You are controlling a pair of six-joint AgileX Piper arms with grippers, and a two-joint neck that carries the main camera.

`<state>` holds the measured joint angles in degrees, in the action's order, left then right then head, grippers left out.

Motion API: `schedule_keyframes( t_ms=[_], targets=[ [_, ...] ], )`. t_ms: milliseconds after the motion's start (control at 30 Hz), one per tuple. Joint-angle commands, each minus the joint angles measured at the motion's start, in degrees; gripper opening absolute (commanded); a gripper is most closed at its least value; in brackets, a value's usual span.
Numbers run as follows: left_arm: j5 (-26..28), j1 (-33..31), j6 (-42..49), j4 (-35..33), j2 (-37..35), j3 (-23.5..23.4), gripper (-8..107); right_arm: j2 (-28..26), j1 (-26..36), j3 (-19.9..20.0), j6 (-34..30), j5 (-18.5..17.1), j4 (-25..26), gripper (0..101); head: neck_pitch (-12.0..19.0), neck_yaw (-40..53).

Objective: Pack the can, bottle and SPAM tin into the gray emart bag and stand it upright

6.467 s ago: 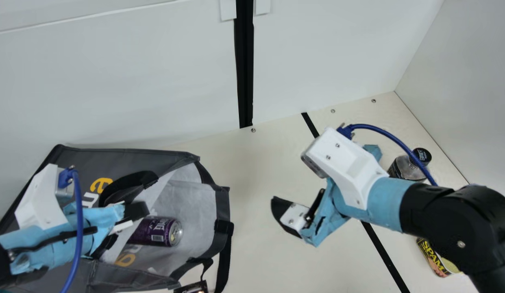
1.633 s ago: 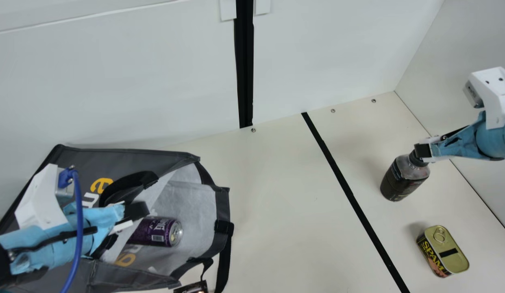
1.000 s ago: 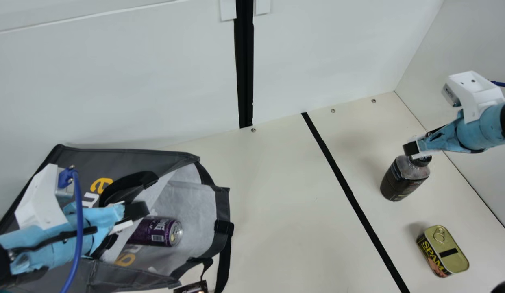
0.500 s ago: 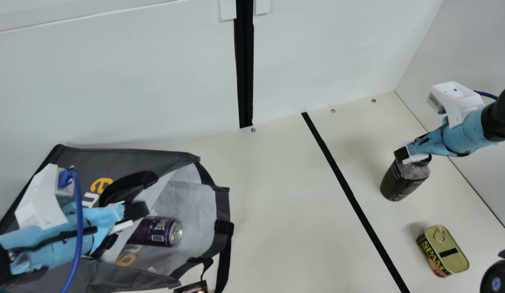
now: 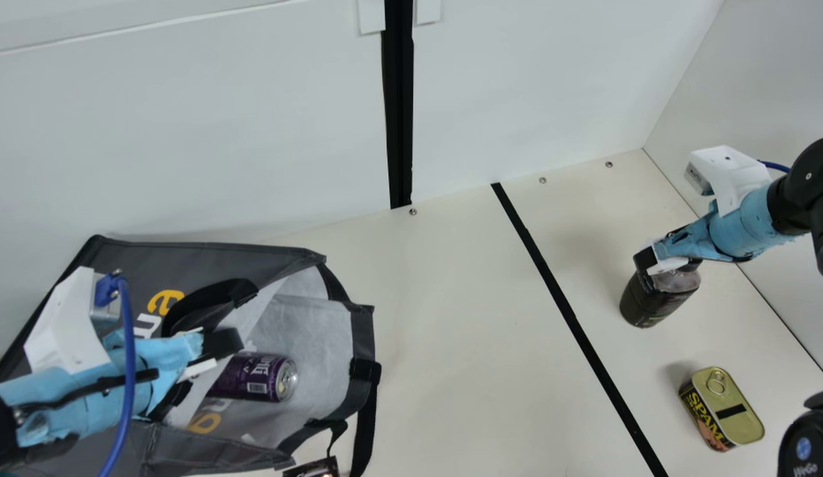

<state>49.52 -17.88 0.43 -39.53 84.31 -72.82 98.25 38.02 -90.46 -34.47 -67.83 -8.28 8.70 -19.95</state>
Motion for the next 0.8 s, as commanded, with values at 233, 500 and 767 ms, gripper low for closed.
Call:
schedule_keyframes(
  t_ms=[233,500,767],
  targets=[
    [0.0,0.0,0.0,0.0,0.0,0.0,-8,0.6,0.6,0.1,-0.1,0.1,0.4,22,1.3,0.0],
    [0.0,0.0,0.0,0.0,0.0,0.0,-8,0.6,1.4,-0.9,-1.8,-0.2,-0.7,0,1.3,0.0],
    [0.0,0.0,0.0,0.0,0.0,0.0,-8,0.0,2.2,-2.9,-5.5,-1.3,-3.5,0,1.3,0.0]
  ],
)
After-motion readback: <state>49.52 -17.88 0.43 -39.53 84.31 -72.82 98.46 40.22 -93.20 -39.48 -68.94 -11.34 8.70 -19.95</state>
